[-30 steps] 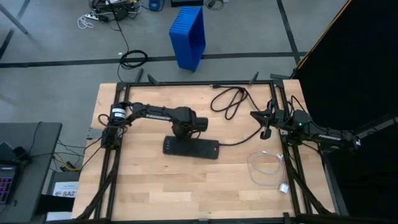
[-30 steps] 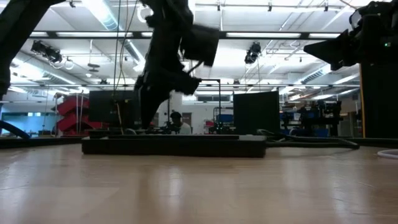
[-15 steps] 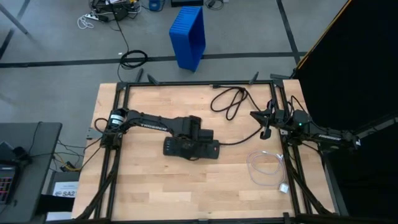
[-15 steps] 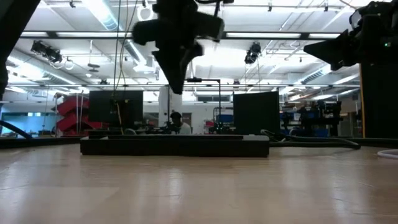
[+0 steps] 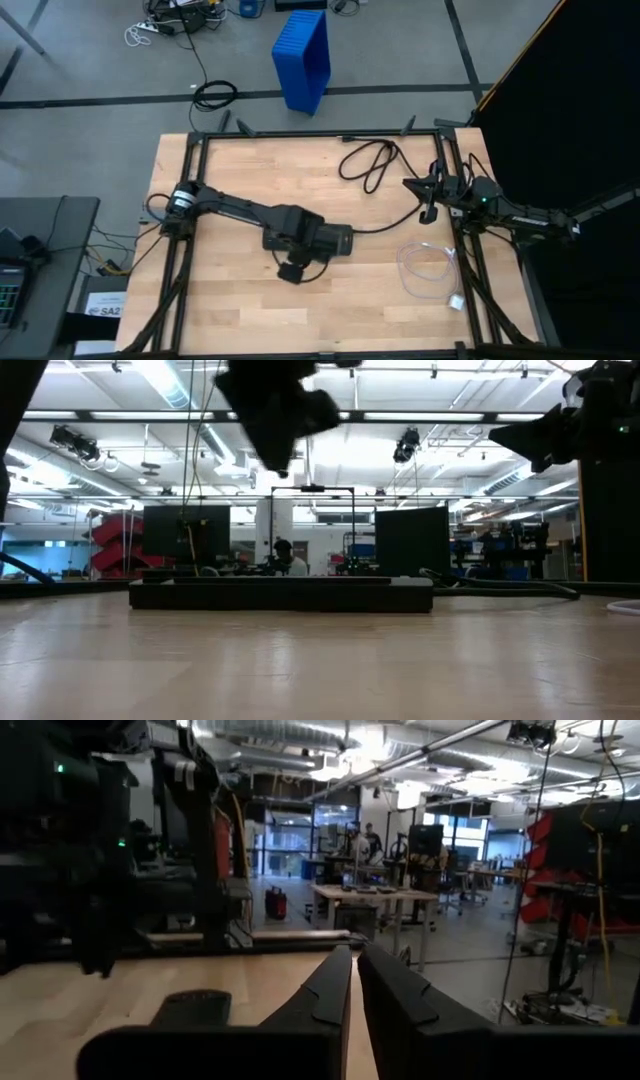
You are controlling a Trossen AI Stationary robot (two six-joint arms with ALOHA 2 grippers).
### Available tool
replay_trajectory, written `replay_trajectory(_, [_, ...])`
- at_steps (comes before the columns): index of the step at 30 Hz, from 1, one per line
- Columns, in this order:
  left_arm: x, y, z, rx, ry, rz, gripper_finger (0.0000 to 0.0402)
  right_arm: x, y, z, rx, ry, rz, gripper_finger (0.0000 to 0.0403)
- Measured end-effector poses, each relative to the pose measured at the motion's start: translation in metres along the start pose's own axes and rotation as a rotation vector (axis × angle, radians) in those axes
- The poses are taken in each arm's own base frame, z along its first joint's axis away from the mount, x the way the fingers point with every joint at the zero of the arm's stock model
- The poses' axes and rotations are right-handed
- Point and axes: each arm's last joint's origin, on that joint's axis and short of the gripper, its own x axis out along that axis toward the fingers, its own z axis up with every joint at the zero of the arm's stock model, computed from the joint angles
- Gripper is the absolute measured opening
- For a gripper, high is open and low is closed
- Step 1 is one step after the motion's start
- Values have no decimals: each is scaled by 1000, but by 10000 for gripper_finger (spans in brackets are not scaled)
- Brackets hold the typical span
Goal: Insert USB
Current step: Insert the USB cable into the white charger adapter
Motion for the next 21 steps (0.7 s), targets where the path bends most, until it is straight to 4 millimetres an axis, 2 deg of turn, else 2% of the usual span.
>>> replay_trajectory(4, [-57, -10, -26, -68, -147, 119, 51, 0, 0, 7, 3, -68, -5, 3])
replay_trajectory(6, [-86, -16, -48, -94, -258, 173, 48, -1, -1, 10, 6, -105, -8, 1])
replay_trajectory(8, [-106, -21, -73, -136, -382, 214, 47, -1, -1, 13, 8, -136, -4, 1])
replay_trajectory(10, [-111, -26, -99, -194, -504, 231, 46, -1, 0, 15, 7, -158, 22, 3])
replay_trajectory(13, [-95, -28, -131, -264, -681, 255, 47, -2, 1, 17, 5, -180, 60, 6])
replay_trajectory(15, [-73, -29, -143, -289, -776, 278, 47, -2, 1, 18, 9, -192, 69, 6])
replay_trajectory(17, [-45, -28, -152, -278, -828, 313, 47, -1, 1, 16, 92, -171, 77, 5])
replay_trajectory(21, [2, -21, -164, -280, -936, 407, 49, 2, 2, 3, 207, -30, 55, 1])
